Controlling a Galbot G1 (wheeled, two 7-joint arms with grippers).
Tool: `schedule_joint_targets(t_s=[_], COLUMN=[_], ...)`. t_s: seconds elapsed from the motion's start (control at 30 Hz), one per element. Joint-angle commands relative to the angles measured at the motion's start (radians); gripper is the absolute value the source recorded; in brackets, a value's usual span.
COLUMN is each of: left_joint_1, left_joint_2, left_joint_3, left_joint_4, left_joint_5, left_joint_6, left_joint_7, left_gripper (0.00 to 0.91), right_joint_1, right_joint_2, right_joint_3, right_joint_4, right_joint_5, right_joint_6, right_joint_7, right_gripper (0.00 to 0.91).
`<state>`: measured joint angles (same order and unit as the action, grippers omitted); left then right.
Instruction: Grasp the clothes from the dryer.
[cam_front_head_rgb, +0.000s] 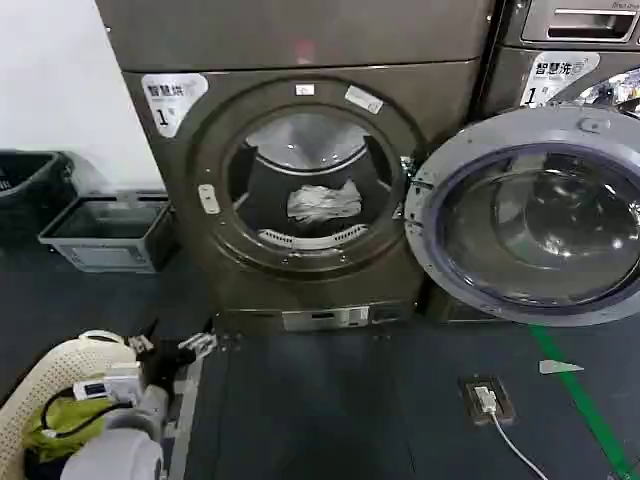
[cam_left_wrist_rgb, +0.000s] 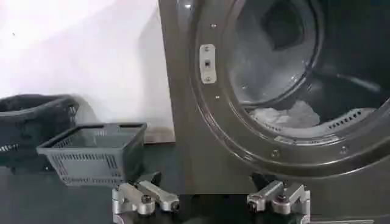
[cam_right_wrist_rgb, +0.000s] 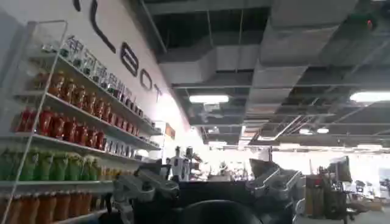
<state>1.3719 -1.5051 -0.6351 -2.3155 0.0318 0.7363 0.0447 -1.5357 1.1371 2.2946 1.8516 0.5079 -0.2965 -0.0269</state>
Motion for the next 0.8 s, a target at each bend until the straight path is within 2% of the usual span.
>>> schedule_joint_targets(t_s=[0.03, 0.8], left_joint_1=[0.003, 0.011], left_joint_2=[0.0, 0.0], left_joint_3=[0.001, -0.001], left_joint_4=[-0.003, -0.01], left_joint_5=[0.0, -0.002], left_joint_6=[0.049, 0.049], left_joint_7=[0.001, 0.001], left_gripper=[0.907, 0.907], right_joint_1=[-0.002, 0.002], right_joint_2=[0.001, 0.006], right_joint_3=[-0.004, -0.008], right_joint_4=[-0.006, -0.003], right_joint_5=[0.027, 0.044], right_joint_6=[0.041, 0.026], right_joint_7=[0.021, 0.033], right_gripper=[0.907, 0.907])
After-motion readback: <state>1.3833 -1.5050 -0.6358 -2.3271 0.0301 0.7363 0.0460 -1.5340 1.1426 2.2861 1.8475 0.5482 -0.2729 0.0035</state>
